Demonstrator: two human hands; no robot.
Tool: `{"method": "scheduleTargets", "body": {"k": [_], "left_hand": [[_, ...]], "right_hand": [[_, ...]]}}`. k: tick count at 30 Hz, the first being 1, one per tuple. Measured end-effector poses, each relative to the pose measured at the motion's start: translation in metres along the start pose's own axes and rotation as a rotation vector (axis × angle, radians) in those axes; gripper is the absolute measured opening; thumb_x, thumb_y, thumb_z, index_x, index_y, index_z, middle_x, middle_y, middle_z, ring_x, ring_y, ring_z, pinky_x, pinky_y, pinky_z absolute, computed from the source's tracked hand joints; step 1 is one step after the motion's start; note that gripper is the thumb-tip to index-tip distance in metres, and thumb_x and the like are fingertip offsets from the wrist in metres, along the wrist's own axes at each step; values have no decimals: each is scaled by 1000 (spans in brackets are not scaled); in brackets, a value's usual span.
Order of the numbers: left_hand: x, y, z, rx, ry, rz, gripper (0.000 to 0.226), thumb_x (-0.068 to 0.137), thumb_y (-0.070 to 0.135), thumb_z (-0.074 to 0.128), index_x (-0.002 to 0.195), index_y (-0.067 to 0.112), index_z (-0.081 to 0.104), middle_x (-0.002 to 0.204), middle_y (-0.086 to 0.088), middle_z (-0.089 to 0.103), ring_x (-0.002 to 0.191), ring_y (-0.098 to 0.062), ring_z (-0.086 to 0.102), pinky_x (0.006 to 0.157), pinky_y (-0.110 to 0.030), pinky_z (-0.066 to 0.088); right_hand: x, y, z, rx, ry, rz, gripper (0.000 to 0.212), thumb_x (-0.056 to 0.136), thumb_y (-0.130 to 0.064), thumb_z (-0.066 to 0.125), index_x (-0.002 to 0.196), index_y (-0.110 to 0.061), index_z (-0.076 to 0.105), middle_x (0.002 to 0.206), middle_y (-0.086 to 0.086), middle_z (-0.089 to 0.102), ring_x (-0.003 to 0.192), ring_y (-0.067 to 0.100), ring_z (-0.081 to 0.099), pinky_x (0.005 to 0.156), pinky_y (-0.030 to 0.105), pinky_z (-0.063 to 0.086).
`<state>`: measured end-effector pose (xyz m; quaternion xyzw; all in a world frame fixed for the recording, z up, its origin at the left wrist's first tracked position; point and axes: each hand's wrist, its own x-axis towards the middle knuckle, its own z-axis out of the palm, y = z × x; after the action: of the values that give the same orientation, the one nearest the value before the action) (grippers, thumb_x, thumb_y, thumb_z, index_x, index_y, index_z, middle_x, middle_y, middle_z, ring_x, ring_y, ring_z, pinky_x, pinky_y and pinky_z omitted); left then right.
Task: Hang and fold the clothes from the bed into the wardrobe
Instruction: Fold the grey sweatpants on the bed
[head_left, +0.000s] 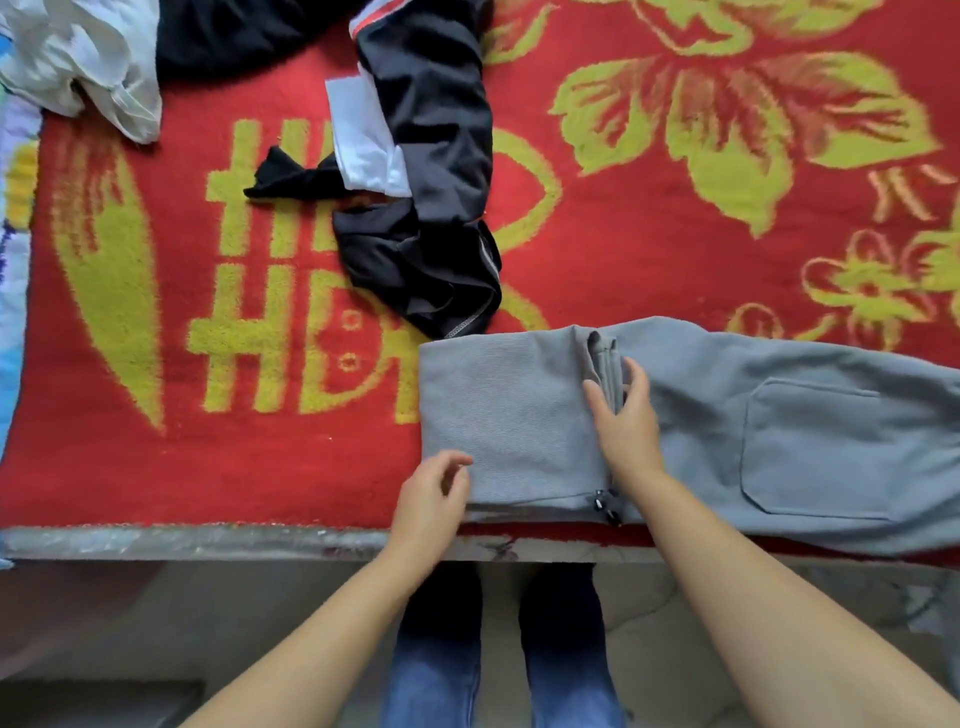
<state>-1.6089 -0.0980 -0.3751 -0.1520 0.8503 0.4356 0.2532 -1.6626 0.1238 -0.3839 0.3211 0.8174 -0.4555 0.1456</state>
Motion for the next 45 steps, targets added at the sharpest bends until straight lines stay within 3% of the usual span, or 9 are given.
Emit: {"method": "scheduleTargets", "body": {"k": [2, 6, 11, 15, 19, 24, 31, 38, 45], "left_hand": [[13, -10, -15, 74, 190, -41, 17, 90, 14, 59, 106, 16, 57, 98, 2, 55, 91, -16, 56, 82, -32, 45], [18, -14, -7, 212, -158, -171, 70, 84, 23, 65, 143, 10, 30, 138, -11, 35, 130, -26, 35, 108, -38, 33], [1, -35, 5, 476, -222, -38, 91, 91, 24, 56, 151, 23, -12, 145, -1, 19, 125, -22, 32, 81, -26, 41], [-8, -45, 8, 394, -59, 12, 67, 92, 19, 55, 148, 18, 19, 138, -1, 34, 120, -20, 45, 84, -30, 46], [-12, -53, 5, 231, -57, 37, 49, 93, 14, 54, 139, 18, 37, 131, 1, 40, 92, -18, 55, 80, -34, 48], [-10, -56, -2, 431, -53, 205, 13, 93, 8, 52, 105, 4, 54, 105, -8, 49, 89, -27, 53, 68, -43, 46], [-11, -56, -13, 678, -110, 585, 39, 38, -8, 78, 67, 9, 57, 65, -5, 53, 54, -24, 53, 35, -28, 33], [12, -58, -21, 253, -47, 259, 35, 88, 15, 51, 122, 6, 50, 112, -6, 52, 106, -23, 50, 88, -35, 42], [62, 2, -6, -412, -147, -351, 51, 90, 32, 64, 134, 18, 43, 128, -3, 57, 110, -17, 57, 93, -34, 46]], "right_hand": [[-10, 11, 0, -144, -84, 22, 69, 93, -36, 58, 149, -18, 20, 143, 10, 46, 127, 29, 46, 96, 38, 42], [-18, 28, -10, -303, -131, 70, 43, 98, -22, 45, 139, -13, 33, 121, 22, 59, 106, 41, 55, 80, 41, 44], [-12, 35, -24, -546, -195, 13, 55, 97, -22, 49, 145, -9, 25, 134, 21, 45, 116, 39, 47, 90, 44, 40], [5, -13, -12, -689, 68, -329, 58, 91, -25, 59, 143, -9, 36, 139, 13, 41, 125, 33, 38, 98, 47, 35], [19, -87, 61, -612, -238, -722, 38, 96, -22, 50, 132, -10, 50, 140, 7, 43, 114, 30, 53, 80, 39, 47], [32, -126, 145, -1155, -444, -592, 28, 95, -24, 49, 117, -10, 60, 120, 11, 59, 108, 33, 59, 75, 33, 38], [40, -100, 137, -910, -333, -657, 15, 98, -14, 44, 100, -2, 54, 104, 15, 49, 92, 38, 56, 70, 39, 40], [10, -64, 85, -651, -129, -634, 56, 95, -30, 52, 145, -14, 36, 150, 11, 34, 137, 28, 34, 109, 45, 26], [-3, 39, 2, -815, -253, -87, 67, 100, -46, 28, 154, -22, -4, 159, -7, -21, 147, 21, -12, 112, 66, 10]]}}
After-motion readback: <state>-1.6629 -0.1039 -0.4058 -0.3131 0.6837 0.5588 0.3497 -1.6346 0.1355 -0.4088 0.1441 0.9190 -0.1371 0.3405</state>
